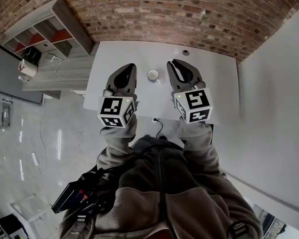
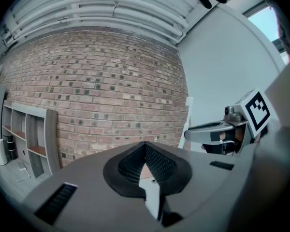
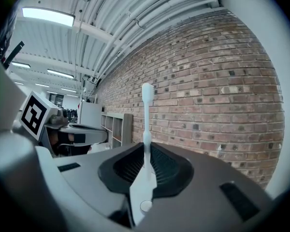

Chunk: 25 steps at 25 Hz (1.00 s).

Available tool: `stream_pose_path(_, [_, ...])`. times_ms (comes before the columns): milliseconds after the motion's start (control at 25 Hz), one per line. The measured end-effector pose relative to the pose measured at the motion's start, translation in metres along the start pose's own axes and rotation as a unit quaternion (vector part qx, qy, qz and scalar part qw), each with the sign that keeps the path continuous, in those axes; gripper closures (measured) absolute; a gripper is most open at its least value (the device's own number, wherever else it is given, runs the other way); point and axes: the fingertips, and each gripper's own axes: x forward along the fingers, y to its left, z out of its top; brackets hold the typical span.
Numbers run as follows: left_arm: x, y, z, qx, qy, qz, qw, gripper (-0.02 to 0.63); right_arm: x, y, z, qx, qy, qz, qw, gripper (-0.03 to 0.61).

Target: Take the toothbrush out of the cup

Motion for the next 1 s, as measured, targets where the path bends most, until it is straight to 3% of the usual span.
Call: stream_pose_path(1000, [0.002,0.012,0.005,-0.001,-0.005,0.004,1.0,0.611,0.004,0.0,0.013,-0.013,-0.017,-0.009,1.0,0.534])
